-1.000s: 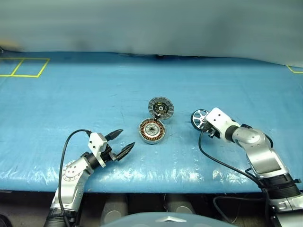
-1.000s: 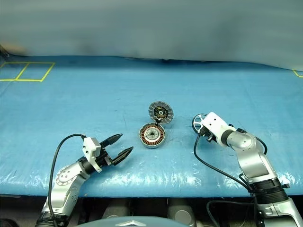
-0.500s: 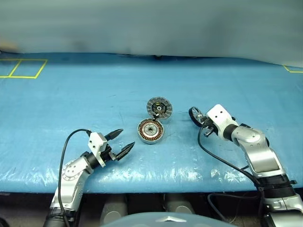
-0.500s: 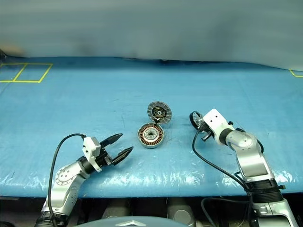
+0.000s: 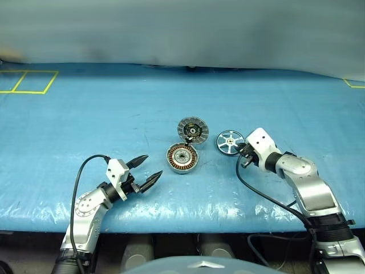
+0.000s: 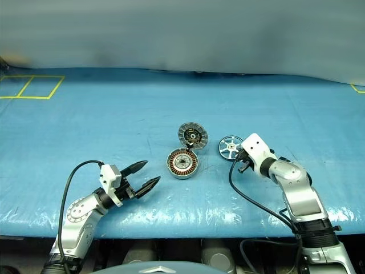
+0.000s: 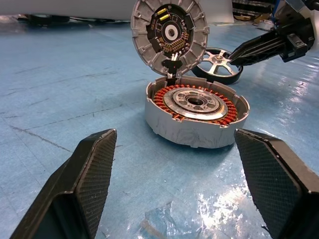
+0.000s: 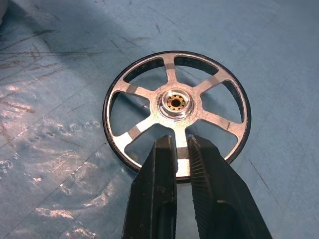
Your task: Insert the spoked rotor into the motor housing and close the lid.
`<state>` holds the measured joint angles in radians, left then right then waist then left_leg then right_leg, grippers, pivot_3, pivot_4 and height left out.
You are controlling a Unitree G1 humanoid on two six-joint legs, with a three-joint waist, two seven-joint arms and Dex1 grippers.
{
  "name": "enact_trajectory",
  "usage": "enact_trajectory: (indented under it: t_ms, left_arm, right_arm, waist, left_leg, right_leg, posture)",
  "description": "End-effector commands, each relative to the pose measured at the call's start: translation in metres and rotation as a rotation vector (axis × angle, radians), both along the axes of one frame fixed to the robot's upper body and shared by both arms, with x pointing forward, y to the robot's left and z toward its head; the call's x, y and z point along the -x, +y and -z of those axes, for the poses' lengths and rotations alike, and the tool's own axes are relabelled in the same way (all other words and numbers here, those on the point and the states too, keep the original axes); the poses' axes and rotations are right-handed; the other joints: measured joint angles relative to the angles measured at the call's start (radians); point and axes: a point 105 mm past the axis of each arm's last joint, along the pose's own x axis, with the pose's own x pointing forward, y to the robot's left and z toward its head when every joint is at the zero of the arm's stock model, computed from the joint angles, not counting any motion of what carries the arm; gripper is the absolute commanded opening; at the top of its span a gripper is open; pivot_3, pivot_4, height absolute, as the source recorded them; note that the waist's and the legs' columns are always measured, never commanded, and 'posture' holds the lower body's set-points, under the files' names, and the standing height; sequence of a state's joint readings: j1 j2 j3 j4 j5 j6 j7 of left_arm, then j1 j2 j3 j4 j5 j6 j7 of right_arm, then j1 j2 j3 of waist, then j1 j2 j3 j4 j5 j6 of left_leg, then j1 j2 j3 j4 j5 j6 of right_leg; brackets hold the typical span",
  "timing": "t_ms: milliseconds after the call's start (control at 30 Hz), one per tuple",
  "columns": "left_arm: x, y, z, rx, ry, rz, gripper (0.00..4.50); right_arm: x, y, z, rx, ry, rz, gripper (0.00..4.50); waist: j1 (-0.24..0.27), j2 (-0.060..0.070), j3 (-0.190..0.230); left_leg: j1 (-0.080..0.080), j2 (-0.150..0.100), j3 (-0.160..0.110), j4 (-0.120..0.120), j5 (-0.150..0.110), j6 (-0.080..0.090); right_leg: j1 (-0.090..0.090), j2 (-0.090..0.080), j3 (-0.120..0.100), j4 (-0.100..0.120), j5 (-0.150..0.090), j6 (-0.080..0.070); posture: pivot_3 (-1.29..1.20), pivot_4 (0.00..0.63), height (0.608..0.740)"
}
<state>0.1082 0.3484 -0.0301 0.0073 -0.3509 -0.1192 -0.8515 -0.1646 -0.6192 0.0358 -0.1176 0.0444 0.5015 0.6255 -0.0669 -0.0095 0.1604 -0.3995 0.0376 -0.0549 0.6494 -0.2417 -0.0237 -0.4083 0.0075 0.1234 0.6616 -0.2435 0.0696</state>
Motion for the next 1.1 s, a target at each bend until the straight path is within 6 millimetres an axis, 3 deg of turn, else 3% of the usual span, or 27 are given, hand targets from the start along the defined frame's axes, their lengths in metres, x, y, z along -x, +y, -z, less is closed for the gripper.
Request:
enact_trajectory:
  t_ms: [33,167,467,667,867,1100]
  left_arm:
    - [-0.001,0.000,-0.004,-0.007,-0.024,0.005,4.01]
    - [-0.001,0.001,-0.004,-0.008,-0.023,0.000,4.01]
    - [0.001,0.001,-0.003,0.004,-0.016,0.001,4.01]
    - [0.001,-0.001,-0.003,0.017,-0.016,0.015,4.01]
    - [0.001,-0.003,-0.001,0.013,-0.014,0.033,4.01]
    - [0.002,-0.003,-0.002,0.028,-0.018,0.044,4.01]
  right_arm:
    - [-0.002,-0.003,0.000,0.022,-0.007,0.021,0.02]
    - [-0.001,-0.001,-0.004,0.007,-0.018,0.011,0.02]
    - [0.012,0.014,-0.041,-0.272,-0.086,-0.069,0.02]
    - [0.028,0.014,-0.042,-0.349,-0.037,-0.110,0.02]
    - [0.049,0.020,-0.029,-0.361,0.058,-0.176,0.02]
    - [0.067,0.046,-0.036,-0.476,0.094,-0.321,0.02]
  waist:
    - [0.000,0.000,0.000]
    - [0.001,0.000,0.000]
    - [0.000,0.000,0.000]
    - [0.002,0.000,0.000]
    - [0.002,0.000,0.000]
    - [0.001,0.000,0.000]
  left_leg:
    - [0.000,0.000,0.000,0.000,0.000,0.000]
    - [0.000,0.000,0.000,0.000,0.000,0.000]
    - [0.000,0.000,0.000,0.000,0.000,0.000]
    - [0.000,0.000,0.000,0.000,0.000,0.000]
    - [0.000,0.000,0.000,0.000,0.000,0.000]
    - [0.000,0.000,0.000,0.000,0.000,0.000]
  right_leg:
    - [0.000,0.000,0.000,0.000,0.000,0.000]
    - [0.000,0.000,0.000,0.000,0.000,0.000]
    - [0.000,0.000,0.000,0.000,0.002,0.004]
    - [0.000,0.000,0.000,0.000,0.001,0.001]
    - [0.000,0.000,0.000,0.000,0.000,0.000]
    - [0.000,0.000,0.000,0.000,0.000,0.000]
  posture:
    - [0.00,0.150,0.740]
    - [0.00,0.150,0.740]
    - [0.00,0.150,0.740]
    - [0.00,0.150,0.740]
    - [0.00,0.150,0.740]
    - [0.00,0.150,0.740]
